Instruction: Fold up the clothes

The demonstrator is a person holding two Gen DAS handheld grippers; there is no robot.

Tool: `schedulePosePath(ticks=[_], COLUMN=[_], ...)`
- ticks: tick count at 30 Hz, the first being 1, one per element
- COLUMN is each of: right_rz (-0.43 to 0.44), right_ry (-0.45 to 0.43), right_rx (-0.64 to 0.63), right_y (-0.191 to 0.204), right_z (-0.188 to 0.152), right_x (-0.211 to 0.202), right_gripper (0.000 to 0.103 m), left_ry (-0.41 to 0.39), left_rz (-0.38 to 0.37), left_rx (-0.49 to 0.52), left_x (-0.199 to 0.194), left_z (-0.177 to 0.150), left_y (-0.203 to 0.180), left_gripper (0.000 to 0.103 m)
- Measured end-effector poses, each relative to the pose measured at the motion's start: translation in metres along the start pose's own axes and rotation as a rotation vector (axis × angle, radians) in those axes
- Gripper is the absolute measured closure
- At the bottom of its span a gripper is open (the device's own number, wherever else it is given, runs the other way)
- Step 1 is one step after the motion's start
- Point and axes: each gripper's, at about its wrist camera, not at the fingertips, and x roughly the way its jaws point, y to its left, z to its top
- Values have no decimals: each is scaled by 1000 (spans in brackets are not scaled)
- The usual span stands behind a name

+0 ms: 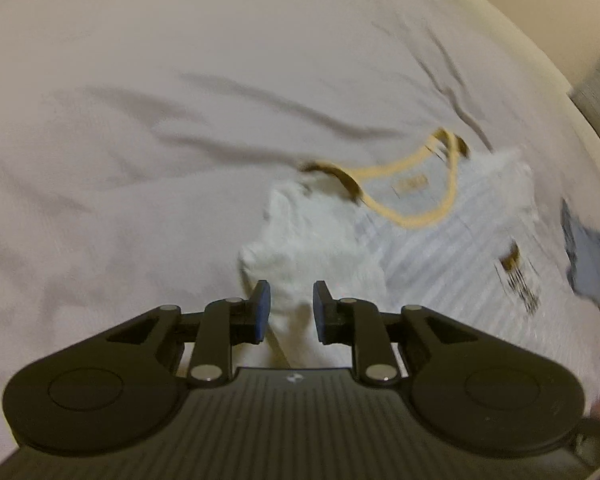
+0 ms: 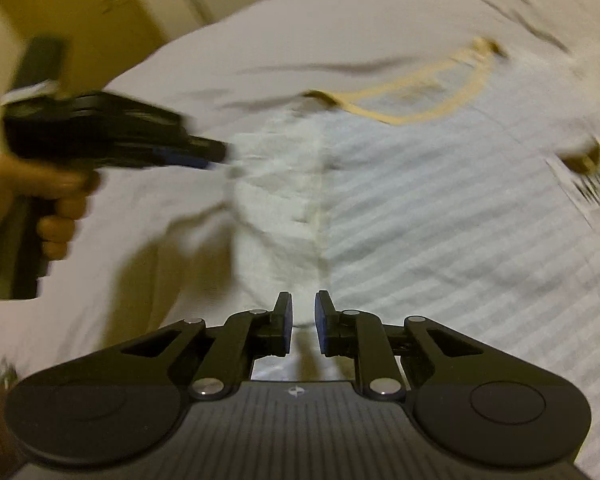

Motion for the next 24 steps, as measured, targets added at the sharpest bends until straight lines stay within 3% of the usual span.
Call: schedulePosePath(ticks=[3,7,11,16,20,24], right_rz=[42,45,25,22,25,52], right_ry=[-5,10,90,124,73,19], right_rx=[-133,-271,-290,-267,-279,-323], right_y=[21,36,27,17,20,37], right_z=[1,-1,-17,-30,-24,-9], right_x=[11,38,54,35,16,25], right_gripper=[84,84,85,85,84,84], left_ry=[17,33,30,-9,-42,9], left_rz=[2,75,101,114,69,24], left_rx=[80,112,55,16,2,82], left_x=[15,41,51,33,7,24], left_z=[-5,-5,0,6,12,8], left_y=[-11,-3,21,32,30,11], left_gripper=[86,86,89,91,91,91])
